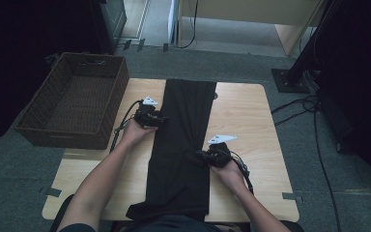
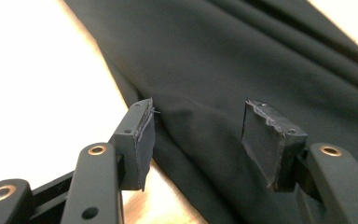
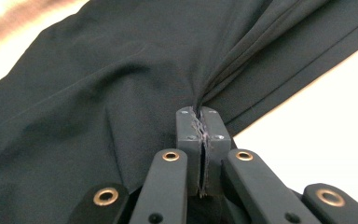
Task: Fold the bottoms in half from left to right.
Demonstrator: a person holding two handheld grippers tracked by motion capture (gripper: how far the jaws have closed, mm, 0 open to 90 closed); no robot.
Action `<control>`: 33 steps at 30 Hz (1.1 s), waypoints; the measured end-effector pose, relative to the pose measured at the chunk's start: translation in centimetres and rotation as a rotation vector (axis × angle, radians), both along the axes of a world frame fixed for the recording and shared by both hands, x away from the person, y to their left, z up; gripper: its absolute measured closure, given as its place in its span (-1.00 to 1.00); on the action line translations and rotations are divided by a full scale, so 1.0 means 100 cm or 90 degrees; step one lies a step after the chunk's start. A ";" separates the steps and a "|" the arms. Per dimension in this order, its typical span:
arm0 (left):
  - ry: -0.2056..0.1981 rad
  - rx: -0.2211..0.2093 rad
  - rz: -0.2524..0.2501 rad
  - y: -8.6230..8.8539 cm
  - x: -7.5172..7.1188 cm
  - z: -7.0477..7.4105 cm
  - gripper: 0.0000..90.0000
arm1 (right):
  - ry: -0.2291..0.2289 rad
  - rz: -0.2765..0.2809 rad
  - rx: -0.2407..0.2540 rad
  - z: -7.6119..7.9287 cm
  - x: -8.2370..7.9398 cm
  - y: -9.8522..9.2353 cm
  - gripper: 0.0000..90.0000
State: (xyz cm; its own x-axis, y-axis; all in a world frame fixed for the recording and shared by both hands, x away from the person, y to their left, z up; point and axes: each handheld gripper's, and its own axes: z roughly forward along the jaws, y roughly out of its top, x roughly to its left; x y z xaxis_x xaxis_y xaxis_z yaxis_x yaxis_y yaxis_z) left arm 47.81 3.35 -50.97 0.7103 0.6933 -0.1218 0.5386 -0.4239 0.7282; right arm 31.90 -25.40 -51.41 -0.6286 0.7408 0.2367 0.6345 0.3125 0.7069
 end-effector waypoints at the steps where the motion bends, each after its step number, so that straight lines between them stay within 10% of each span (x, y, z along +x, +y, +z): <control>1: 0.001 0.001 0.000 0.000 0.000 -0.001 -0.04 | 0.003 0.002 0.002 0.000 -0.003 0.000 0.97; 6: -0.009 0.014 -0.012 -0.005 -0.001 -0.004 -0.04 | 0.006 0.017 0.000 0.002 -0.019 0.001 0.97; 10: -0.029 0.029 -0.048 -0.011 -0.005 -0.005 0.28 | 0.005 0.029 -0.001 0.002 -0.029 0.003 0.97; 17: 0.007 0.008 -0.054 -0.014 -0.006 -0.004 0.91 | -0.004 0.025 -0.012 -0.001 -0.026 0.003 0.93; 23: 0.060 0.007 -0.078 -0.014 -0.013 0.000 0.96 | -0.009 -0.008 -0.006 -0.002 -0.022 -0.009 0.60; 33: 0.064 0.020 -0.116 -0.012 -0.045 0.004 0.96 | -0.061 -0.075 0.013 0.006 -0.005 -0.029 0.28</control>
